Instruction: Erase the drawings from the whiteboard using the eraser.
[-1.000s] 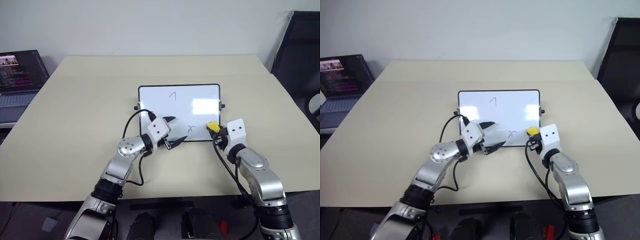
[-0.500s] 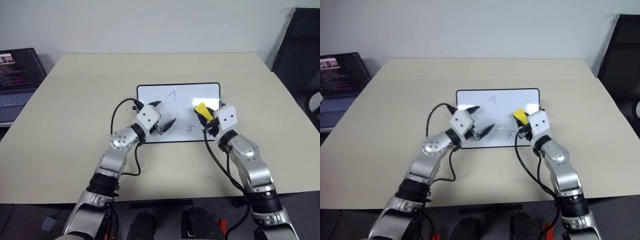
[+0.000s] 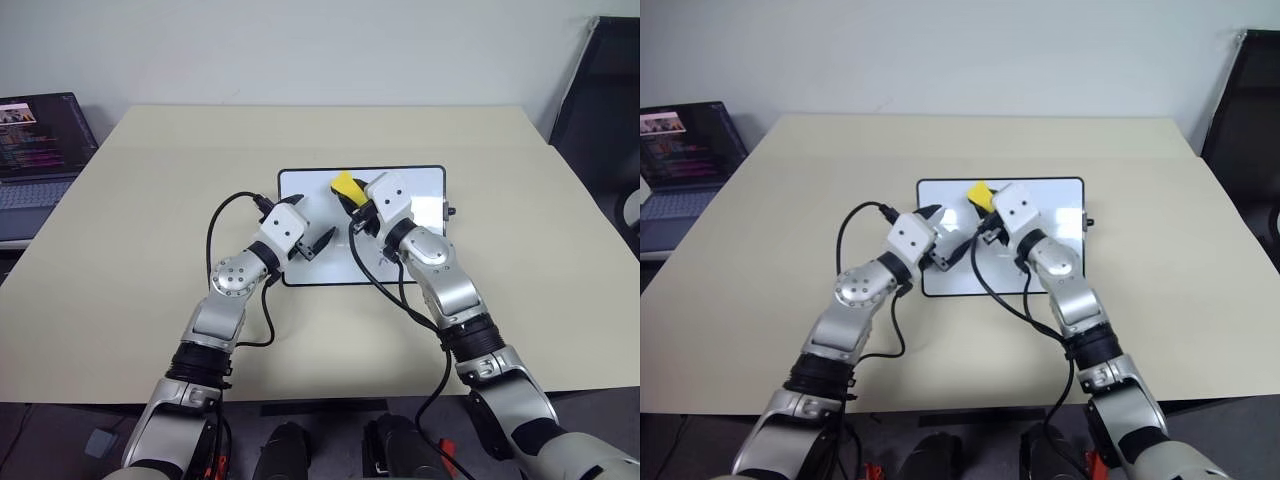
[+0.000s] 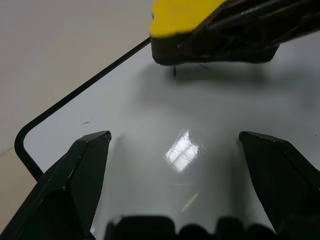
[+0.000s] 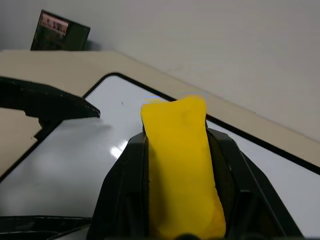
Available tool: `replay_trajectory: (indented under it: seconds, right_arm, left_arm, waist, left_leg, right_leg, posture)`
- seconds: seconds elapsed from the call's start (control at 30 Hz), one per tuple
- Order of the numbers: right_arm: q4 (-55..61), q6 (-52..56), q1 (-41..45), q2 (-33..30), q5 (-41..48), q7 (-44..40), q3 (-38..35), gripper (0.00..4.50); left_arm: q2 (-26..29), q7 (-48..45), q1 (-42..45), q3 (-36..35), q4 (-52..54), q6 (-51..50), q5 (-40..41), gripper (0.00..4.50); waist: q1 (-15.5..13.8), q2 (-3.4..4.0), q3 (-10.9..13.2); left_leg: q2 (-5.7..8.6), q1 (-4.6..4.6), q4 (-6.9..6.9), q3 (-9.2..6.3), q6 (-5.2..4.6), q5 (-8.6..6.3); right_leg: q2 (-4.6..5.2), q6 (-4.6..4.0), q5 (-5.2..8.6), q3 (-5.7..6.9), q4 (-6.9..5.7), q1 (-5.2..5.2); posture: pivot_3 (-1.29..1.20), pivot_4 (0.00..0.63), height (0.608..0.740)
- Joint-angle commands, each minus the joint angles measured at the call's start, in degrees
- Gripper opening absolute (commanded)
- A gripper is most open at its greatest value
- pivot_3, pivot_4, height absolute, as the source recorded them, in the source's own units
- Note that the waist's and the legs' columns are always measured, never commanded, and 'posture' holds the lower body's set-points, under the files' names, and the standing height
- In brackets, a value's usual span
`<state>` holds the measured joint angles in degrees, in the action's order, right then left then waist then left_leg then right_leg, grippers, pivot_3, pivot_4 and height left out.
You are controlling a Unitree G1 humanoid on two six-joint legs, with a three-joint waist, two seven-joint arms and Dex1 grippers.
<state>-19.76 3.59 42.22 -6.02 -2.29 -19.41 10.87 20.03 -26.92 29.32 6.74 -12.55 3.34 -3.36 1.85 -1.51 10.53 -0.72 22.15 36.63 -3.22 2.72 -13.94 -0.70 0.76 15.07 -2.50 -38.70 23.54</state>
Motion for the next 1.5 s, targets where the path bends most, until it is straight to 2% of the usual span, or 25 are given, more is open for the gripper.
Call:
replay_trajectory:
  seconds: [0.03, 0.37, 0.77, 0.9, 1.17, 1.5]
  right_arm:
    - [-2.35, -1.22, 3.18, -0.45, -2.42, 1.83, -0.22, 1.23]
    - [-6.41, 0.06, 5.44, -1.88, -4.91, 2.71, -0.55, 1.23]
    - [6.82, 9.74, -6.87, -4.58, -5.15, -1.27, 0.76, 1.23]
    - [9.33, 11.20, -8.31, -5.11, -4.96, -1.51, 0.60, 1.23]
    - [6.87, 7.31, -3.94, -3.25, -3.76, 0.51, -0.75, 1.23]
    - [-3.53, 1.34, 3.22, -1.08, -3.49, 2.80, -1.10, 1.23]
  left_arm:
    - [0.16, 0.05, -0.11, -0.89, 2.60, 0.52, 0.58, 4.50]
    - [-0.37, 0.44, 0.20, -0.69, 2.96, 0.10, 0.38, 4.50]
    - [-0.37, 0.59, 0.74, -1.04, 2.17, 0.47, 0.36, 4.50]
    - [-0.50, 0.57, 0.89, -0.98, 1.94, 0.56, 0.38, 4.50]
    - [-0.92, 0.29, 0.89, -0.75, 1.67, 0.82, 0.38, 4.50]
    - [-0.76, -0.12, 0.84, -0.98, 1.58, 1.01, 0.40, 4.50]
  waist:
    - [0.00, 0.00, 0.00]
    - [0.02, 0.01, 0.00]
    - [-0.04, 0.00, 0.00]
    - [-0.02, 0.00, 0.00]
    - [0.12, 0.00, 0.00]
    - [0.12, 0.00, 0.00]
  left_leg:
    - [0.00, 0.00, 0.00, 0.00, 0.00, 0.00]
    - [-0.01, -0.04, 0.04, 0.00, 0.00, 0.00]
    - [0.00, -0.19, 0.11, -0.01, 0.00, 0.00]
    - [0.02, -0.26, 0.19, -0.02, 0.00, 0.01]
    - [0.03, -0.26, 0.22, 0.00, 0.00, 0.01]
    - [0.01, -0.19, 0.15, 0.01, 0.00, 0.00]
  right_leg:
    - [0.00, 0.00, 0.00, 0.00, 0.00, 0.00]
    - [0.01, -0.01, 0.00, -0.01, -0.14, 0.00]
    - [0.01, 0.00, 0.00, -0.01, -0.19, -0.14]
    - [-0.01, 0.01, 0.00, 0.01, -0.22, -0.22]
    - [-0.02, 0.03, -0.03, 0.00, -0.22, -0.23]
    - [-0.07, 0.01, -0.04, -0.03, -0.16, -0.15]
  posture:
    - [0.00, 0.150, 0.740]
    - [0.00, 0.150, 0.740]
    - [0.00, 0.150, 0.740]
    - [0.00, 0.150, 0.740]
    - [0.00, 0.150, 0.740]
    - [0.00, 0.150, 0.740]
